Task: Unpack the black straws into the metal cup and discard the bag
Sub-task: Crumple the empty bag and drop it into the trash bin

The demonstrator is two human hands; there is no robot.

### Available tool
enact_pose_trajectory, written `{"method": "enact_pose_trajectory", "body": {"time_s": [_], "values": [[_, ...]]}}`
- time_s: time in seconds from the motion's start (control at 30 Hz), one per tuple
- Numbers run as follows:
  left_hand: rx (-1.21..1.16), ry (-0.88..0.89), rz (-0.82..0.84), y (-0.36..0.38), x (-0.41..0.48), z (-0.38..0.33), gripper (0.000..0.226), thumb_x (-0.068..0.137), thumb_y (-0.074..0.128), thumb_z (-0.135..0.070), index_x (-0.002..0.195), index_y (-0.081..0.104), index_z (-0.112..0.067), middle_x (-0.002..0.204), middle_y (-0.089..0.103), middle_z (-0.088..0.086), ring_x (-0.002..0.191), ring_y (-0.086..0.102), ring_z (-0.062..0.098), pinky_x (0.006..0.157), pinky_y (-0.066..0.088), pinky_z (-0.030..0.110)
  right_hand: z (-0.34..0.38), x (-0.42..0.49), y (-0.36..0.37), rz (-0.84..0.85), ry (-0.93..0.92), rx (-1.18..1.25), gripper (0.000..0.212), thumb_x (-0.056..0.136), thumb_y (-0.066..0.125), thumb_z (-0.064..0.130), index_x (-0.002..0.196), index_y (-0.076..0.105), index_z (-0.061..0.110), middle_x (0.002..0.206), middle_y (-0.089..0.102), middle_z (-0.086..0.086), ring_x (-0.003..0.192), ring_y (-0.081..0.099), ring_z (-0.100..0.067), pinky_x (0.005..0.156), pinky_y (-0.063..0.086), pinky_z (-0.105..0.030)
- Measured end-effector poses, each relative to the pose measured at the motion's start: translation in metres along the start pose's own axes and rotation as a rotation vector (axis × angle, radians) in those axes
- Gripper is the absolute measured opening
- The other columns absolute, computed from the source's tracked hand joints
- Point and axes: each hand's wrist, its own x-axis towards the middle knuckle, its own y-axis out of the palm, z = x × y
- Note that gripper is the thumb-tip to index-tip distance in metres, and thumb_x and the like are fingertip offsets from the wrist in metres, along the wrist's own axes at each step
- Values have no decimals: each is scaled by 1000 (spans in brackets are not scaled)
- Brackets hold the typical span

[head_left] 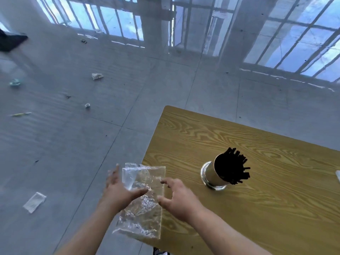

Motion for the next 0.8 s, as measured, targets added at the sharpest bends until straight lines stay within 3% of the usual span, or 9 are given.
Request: {"method": "enact_pose_trajectory", "body": {"time_s": [0.13, 0.23, 0.37, 0.47, 0.53, 0.57, 0.63, 0.73, 0.8], "values": [[-209, -206, 230, 4, 6, 20, 164, 39, 100, -63, 164, -1, -29, 162, 38, 17, 139, 49, 39, 113, 43, 51, -1, 14, 24, 133, 62, -11, 74, 87, 64, 60, 155, 39, 46, 161, 43, 5, 140, 52, -20, 113, 47, -40], [-217, -194, 217, 13, 5, 17, 133, 56, 102, -37, 161, 23, -18, 125, 66, 13, 111, 66, 31, 98, 55, 46, -4, 19, 31, 169, 159, 86, 82, 84, 65, 54, 159, 35, 45, 166, 40, 3, 143, 51, -22, 112, 45, -35], [-266, -169, 140, 19, 6, -1, 94, 69, 95, -17, 148, 45, -17, 117, 69, 16, 96, 71, 31, 76, 60, 40, -17, 19, 28, 128, 250, 276, 86, 81, 69, 46, 161, 37, 38, 161, 47, -3, 133, 54, -18, 107, 49, -32], [-408, -95, 214, 18, 8, -18, 39, 81, 82, -6, 118, 69, -6, 99, 77, 14, 80, 74, 30, 74, 63, 50, -26, 14, 21, 65, 296, 335, 86, 85, 72, 43, 162, 35, 33, 160, 47, -7, 135, 53, -21, 109, 48, -33], [-580, -35, 303, 11, 5, -36, 20, 88, 72, 1, 107, 74, -2, 82, 72, 14, 61, 65, 23, 57, 59, 41, -30, 9, 12, 5, 324, 416, 88, 90, 75, 43, 164, 30, 30, 158, 47, -9, 134, 54, -22, 106, 49, -33], [-662, -14, 348, 5, 4, -47, 18, 90, 68, 4, 106, 74, -1, 79, 69, 15, 56, 61, 20, 49, 53, 34, -31, 7, 6, -22, 328, 479, 89, 91, 77, 44, 164, 29, 27, 156, 50, -9, 131, 56, -20, 104, 49, -31], [-804, 26, 446, -9, 1, -69, 21, 89, 65, 6, 107, 74, -2, 80, 69, 19, 57, 62, 20, 49, 50, 30, -28, -1, -10, -54, 299, 667, 85, 90, 80, 45, 159, 35, 23, 144, 61, -3, 124, 62, -14, 101, 50, -30], [-923, 119, 556, -31, -8, -105, 25, 76, 72, -1, 99, 79, -9, 83, 72, 26, 69, 74, 30, 55, 59, 36, -16, -15, -40, -28, 227, 984, 52, 93, 79, 37, 137, 53, 29, 124, 73, 6, 117, 69, -17, 103, 54, -40], [-940, 185, 558, -41, -15, -128, 30, 69, 77, -5, 98, 81, -12, 81, 72, 22, 72, 75, 30, 56, 60, 37, -9, -27, -61, -31, 167, 1154, 31, 97, 75, 25, 126, 65, 19, 105, 77, -2, 94, 74, -24, 86, 59, -40]]}}
